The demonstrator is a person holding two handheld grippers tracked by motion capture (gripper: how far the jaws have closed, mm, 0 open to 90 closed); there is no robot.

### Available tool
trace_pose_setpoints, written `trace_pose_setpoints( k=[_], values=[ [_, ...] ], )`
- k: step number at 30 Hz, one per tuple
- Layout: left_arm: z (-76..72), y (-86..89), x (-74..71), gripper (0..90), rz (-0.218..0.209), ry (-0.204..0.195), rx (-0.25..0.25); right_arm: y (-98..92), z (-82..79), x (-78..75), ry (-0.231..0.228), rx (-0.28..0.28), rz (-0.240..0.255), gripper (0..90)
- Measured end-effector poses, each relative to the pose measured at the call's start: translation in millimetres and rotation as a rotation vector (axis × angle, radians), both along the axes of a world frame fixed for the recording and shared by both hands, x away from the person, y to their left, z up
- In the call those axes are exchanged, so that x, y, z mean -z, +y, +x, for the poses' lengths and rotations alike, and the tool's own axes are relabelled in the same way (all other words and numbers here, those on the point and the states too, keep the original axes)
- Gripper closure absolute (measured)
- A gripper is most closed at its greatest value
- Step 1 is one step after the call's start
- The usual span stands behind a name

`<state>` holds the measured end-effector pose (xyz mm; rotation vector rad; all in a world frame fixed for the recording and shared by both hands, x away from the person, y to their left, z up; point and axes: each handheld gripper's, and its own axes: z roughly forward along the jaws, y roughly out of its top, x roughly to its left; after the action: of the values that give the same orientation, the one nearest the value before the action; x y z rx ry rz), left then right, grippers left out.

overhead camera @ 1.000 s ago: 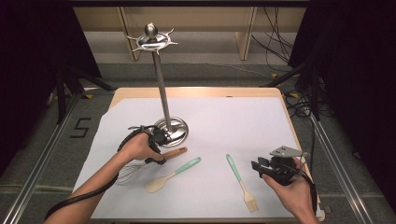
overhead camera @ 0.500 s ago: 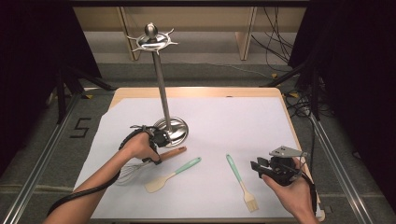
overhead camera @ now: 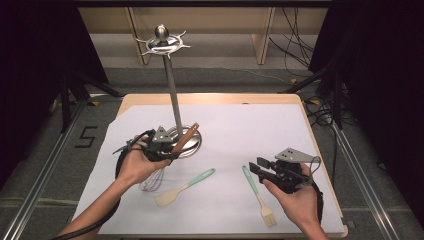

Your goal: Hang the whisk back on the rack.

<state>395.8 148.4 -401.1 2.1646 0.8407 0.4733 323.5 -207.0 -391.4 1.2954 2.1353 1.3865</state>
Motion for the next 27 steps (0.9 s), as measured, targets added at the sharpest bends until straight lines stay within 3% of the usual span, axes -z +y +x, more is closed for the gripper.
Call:
trace_pose_setpoints(
  k=[2,3,4,6,7,8,9,11,16,18,22,25,26,27],
  values=[
    [-7.9,-11.5,-0.9,68.6,-0.094,-0.067,-0.011,14.1,6.8,-10.1,-0.053,-0.025,0.051,61.0],
    [-7.9,-11.5,-0.9,68.6,-0.094,-0.067,-0.011,14.1,6.8,-10.1,-0.053,-0.025,0.051,61.0],
    [-11.1,-15.6,-3.8,68.6,-0.084,-0.073,-0.015,19.3,8.4,-13.9,-0.051,-0.029,0.073,60.6],
    [-13.4,-24.9,-5.6,68.6,-0.103,-0.097,0.007,36.6,16.0,-22.5,-0.072,-0.059,0.128,59.3],
    [-15.3,-29.7,-7.6,68.6,-0.092,-0.109,0.017,36.6,16.0,-22.5,-0.072,-0.059,0.128,59.3],
    [-16.7,-35.5,-8.0,68.6,-0.116,-0.122,0.021,40.5,20.1,-25.0,-0.093,-0.077,0.116,58.9],
    [-18.2,-39.7,-9.2,68.6,-0.122,-0.132,0.02,46.5,22.1,-26.8,-0.092,-0.072,0.141,58.2],
    [-18.8,-45.2,-12.3,68.6,-0.101,-0.155,0.045,54.8,28.4,-29.6,-0.105,-0.095,0.118,56.9],
    [-21.8,-58.8,-13.0,68.5,-0.125,-0.162,0.06,74.9,36.0,-32.6,-0.079,-0.103,0.139,54.8],
    [-23.6,-61.4,-15.1,68.5,-0.102,-0.166,0.08,78.1,44.9,-33.5,-0.124,-0.107,0.147,54.4],
    [-25.7,-65.2,-15.8,68.5,-0.112,-0.177,0.093,80.2,48.6,-36.9,-0.109,-0.092,0.169,55.4],
    [-28.1,-68.3,-16.5,68.4,-0.116,-0.185,0.115,82.2,50.5,-40.6,-0.1,-0.105,0.18,62.0],
    [-28.3,-68.2,-17.6,68.4,-0.107,-0.197,0.126,83.6,50.1,-43.0,-0.106,-0.113,0.175,68.5],
    [-29.6,-68.9,-17.2,68.4,-0.125,-0.187,0.121,83.6,48.9,-44.4,-0.09,-0.105,0.171,70.7]
  ],
)
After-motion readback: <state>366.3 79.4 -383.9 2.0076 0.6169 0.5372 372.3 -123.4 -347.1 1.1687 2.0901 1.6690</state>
